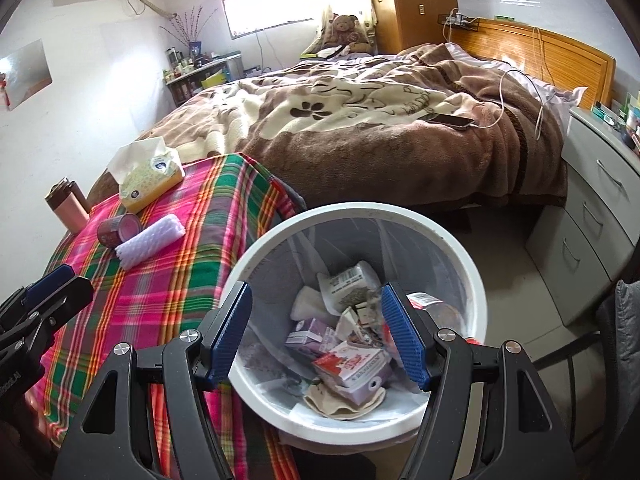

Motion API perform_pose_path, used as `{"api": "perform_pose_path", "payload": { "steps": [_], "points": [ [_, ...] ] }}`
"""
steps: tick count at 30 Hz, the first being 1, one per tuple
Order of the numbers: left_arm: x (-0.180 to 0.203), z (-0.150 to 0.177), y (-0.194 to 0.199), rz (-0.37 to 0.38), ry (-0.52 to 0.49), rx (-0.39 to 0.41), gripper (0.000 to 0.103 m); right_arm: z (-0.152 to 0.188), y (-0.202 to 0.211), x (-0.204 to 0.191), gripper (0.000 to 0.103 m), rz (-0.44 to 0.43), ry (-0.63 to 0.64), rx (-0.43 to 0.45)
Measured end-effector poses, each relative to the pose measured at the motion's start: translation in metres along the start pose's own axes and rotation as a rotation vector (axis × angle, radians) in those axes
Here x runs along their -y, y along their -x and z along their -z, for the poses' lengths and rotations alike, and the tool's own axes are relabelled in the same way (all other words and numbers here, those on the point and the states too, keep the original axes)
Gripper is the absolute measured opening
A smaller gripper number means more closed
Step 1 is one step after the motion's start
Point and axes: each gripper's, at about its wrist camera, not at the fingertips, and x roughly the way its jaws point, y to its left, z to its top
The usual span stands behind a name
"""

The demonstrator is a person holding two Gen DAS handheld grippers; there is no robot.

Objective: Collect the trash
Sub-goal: 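Move both tools back over the bed toward the red can and foam sleeve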

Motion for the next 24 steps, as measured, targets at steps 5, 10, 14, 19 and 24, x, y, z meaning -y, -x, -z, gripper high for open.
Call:
{"api": "perform_pose_path", "payload": {
  "steps": [5, 10, 14, 19, 24],
  "points": [
    [-0.029, 0.001, 0.01, -0.037, 0.023, 0.015, 0.062, 0.001, -0.002, -0.018, 0.069, -0.037, 0.003, 0.014],
    [-0.06, 0.001, 0.013, -0.086, 0.053, 0.014, 0.062, 0.002, -0.009, -0.039, 0.069, -0.076, 0.023, 0.027],
    [-0.088, -0.001, 0.014, -0.123, 0.079, 0.018, 0.062, 0.001, -0.018, -0.054, 0.069, -0.099, 0.04, 0.016],
    [-0.121, -0.005, 0.011, -0.157, 0.106, 0.012, 0.062, -0.003, -0.032, -0.075, 0.069, -0.123, 0.065, 0.0],
    [-0.15, -0.012, 0.002, -0.163, 0.145, -0.007, 0.062, -0.01, -0.049, -0.095, 0.069, -0.162, 0.073, -0.017]
  ]
}}
